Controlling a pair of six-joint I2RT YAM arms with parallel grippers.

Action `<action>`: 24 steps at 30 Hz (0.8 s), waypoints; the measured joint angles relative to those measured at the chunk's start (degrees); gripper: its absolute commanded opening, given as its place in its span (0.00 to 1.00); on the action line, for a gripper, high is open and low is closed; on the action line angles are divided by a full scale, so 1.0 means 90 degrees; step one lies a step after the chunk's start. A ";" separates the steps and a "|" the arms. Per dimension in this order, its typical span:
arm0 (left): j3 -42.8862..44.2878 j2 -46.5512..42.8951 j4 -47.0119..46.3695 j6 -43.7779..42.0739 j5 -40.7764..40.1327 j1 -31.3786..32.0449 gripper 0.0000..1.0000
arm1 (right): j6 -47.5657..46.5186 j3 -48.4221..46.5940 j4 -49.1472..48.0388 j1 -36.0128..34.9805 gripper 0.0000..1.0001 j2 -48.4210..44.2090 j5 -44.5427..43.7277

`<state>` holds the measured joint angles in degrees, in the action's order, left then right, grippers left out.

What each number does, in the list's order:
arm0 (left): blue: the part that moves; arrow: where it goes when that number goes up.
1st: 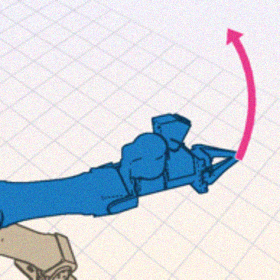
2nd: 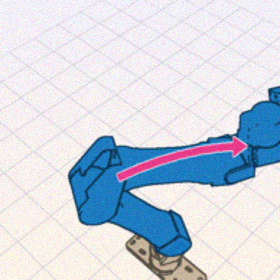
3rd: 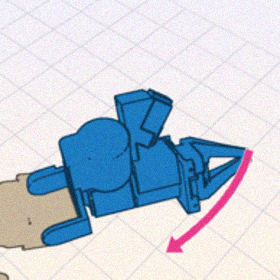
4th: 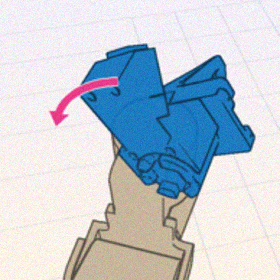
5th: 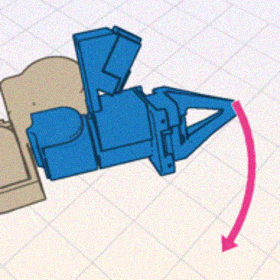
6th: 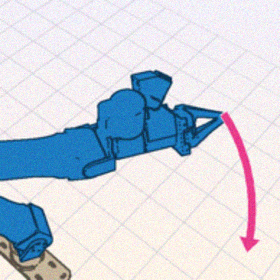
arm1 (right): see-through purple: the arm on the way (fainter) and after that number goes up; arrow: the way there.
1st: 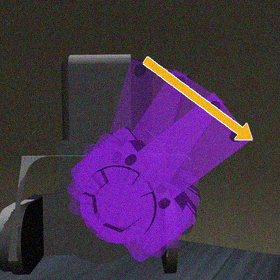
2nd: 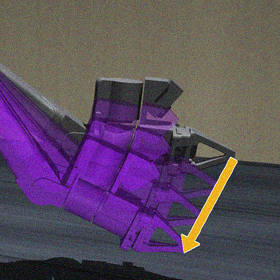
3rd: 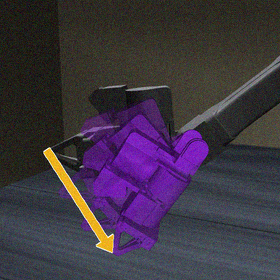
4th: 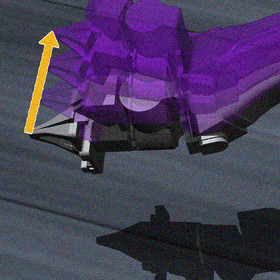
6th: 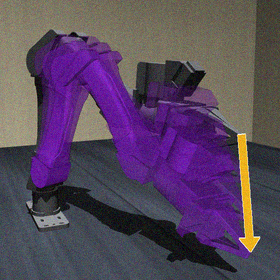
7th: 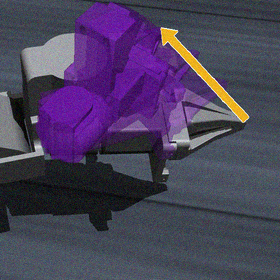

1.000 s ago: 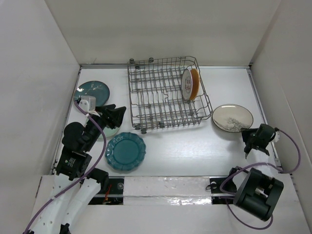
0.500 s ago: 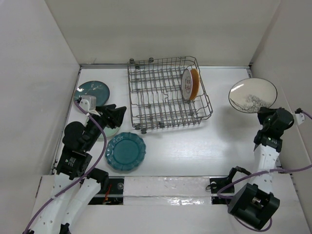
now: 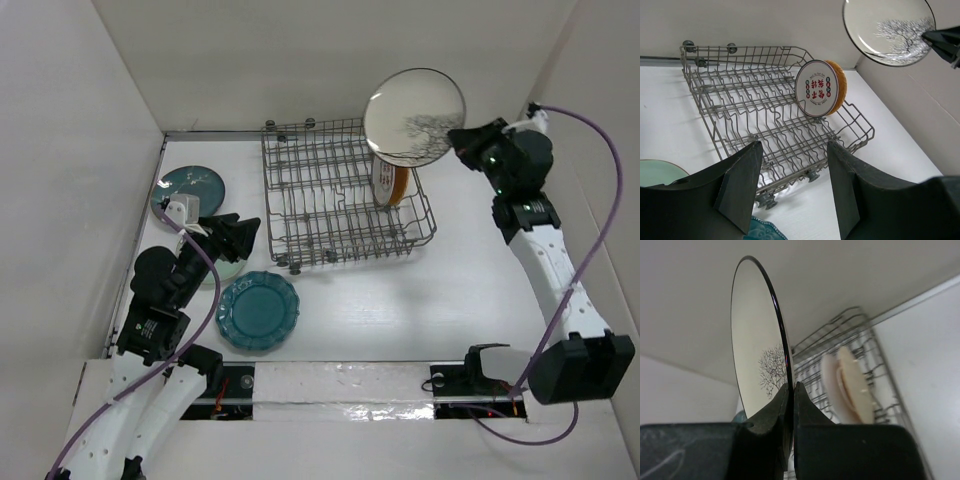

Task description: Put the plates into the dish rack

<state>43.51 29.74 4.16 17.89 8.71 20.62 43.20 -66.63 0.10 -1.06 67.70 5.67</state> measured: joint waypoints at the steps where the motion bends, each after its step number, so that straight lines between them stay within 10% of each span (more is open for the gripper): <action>1: 0.0000 0.0005 0.0000 0.0000 -0.0005 0.0000 0.51 | -0.0114 -0.0257 0.0029 -0.0301 0.00 0.0216 -0.0063; 24: 0.0000 0.0100 0.0000 0.0000 -0.0019 0.0000 0.51 | -0.3895 -0.4133 0.2487 -0.2987 0.00 0.3968 -0.4316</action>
<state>43.51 30.63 4.16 17.89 8.54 20.62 8.14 -103.83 22.48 -27.94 103.42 -33.17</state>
